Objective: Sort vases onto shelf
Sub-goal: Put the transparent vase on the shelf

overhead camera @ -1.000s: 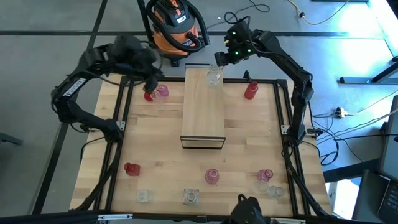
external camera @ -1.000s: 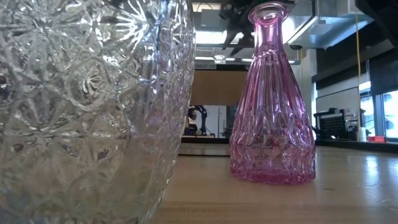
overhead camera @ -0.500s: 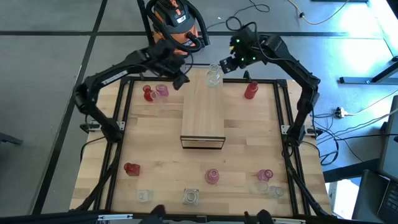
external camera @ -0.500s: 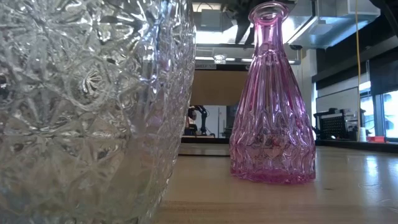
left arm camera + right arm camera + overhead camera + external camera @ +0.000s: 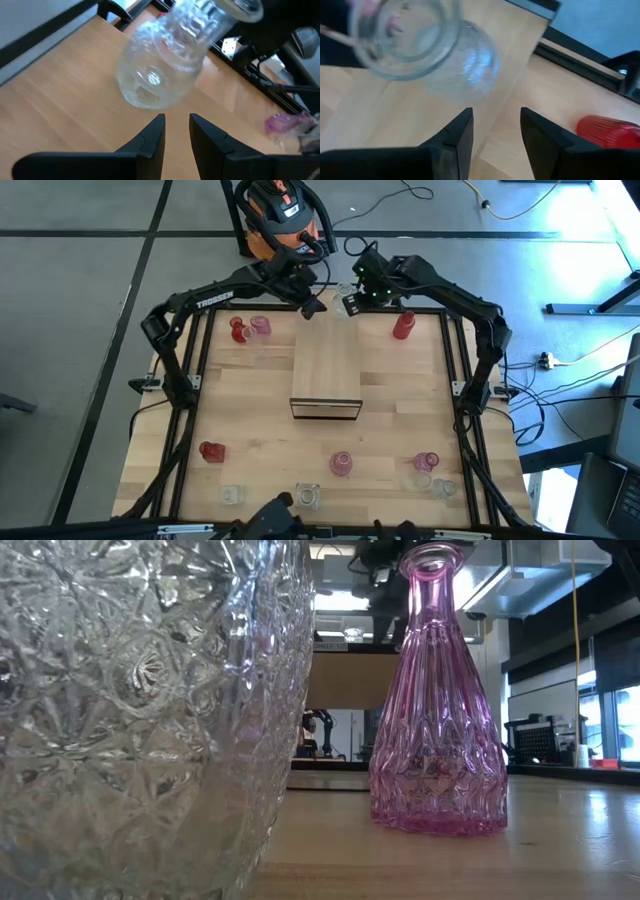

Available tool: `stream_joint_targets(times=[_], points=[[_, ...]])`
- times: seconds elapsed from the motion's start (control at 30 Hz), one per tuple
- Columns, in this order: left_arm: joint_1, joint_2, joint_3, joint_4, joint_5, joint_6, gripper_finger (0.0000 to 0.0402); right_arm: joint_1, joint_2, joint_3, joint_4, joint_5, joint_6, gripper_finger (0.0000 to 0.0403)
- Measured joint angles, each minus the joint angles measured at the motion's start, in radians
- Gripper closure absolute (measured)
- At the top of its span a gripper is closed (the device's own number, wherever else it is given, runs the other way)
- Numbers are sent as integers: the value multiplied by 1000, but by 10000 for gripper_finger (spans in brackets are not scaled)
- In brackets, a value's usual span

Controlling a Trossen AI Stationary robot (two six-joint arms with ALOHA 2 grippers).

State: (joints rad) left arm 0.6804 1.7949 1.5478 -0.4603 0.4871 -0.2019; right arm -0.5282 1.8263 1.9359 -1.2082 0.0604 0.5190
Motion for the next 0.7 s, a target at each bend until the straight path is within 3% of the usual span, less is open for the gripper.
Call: stream_joint_targets(times=[0.7], points=[[-2,32,2,167,-55,-48,321,-2,0,-2,63,10,4,259]])
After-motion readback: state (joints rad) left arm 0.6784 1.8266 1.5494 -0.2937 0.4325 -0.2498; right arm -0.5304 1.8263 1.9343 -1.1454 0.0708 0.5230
